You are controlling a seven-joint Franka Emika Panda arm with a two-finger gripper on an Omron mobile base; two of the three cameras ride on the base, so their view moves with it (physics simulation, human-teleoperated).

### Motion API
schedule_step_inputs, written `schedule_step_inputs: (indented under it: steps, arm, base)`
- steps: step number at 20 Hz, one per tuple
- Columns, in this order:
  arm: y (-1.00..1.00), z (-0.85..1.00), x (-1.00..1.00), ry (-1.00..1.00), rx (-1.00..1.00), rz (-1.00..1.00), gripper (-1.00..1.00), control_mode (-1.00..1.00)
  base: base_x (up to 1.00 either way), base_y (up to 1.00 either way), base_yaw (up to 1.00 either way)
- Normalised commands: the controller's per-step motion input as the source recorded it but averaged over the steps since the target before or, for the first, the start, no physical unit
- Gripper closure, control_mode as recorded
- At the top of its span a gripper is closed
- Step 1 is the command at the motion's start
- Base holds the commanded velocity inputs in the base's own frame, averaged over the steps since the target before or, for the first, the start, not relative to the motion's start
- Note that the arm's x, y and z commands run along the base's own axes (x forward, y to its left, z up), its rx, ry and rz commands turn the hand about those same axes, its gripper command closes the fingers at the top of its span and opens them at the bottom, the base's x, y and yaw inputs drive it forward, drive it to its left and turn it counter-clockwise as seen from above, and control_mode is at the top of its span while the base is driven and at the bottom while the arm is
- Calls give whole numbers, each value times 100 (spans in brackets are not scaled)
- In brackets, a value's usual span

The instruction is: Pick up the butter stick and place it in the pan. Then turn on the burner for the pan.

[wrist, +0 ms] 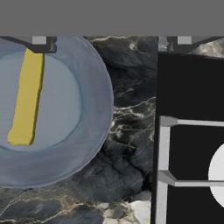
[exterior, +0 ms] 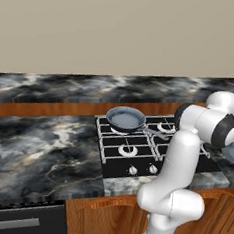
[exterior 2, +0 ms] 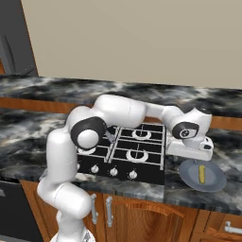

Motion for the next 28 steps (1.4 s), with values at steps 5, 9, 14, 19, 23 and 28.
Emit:
schedule_step_inputs:
  steps: [5, 9, 14, 19, 23, 28]
  arm:
    - [-15, -17, 18, 0, -2, 0, -100, -100]
    - [-18, -18, 26, 0, -3, 0, -100, -100]
    - [-28, -9, 22, 0, 0, 0, -100, -100]
    - [-21, 0, 4, 2, 0, 0, -100, -100]
    - [-26, -7, 4, 0, 0, 0, -100, -100]
    - [-26, -12, 0, 3, 0, 0, -100, -100]
  base:
    - [0, 0, 0]
    - [0, 0, 0]
    - [0, 0, 0]
    - [0, 0, 0]
    - [0, 0, 0]
    - [0, 0, 0]
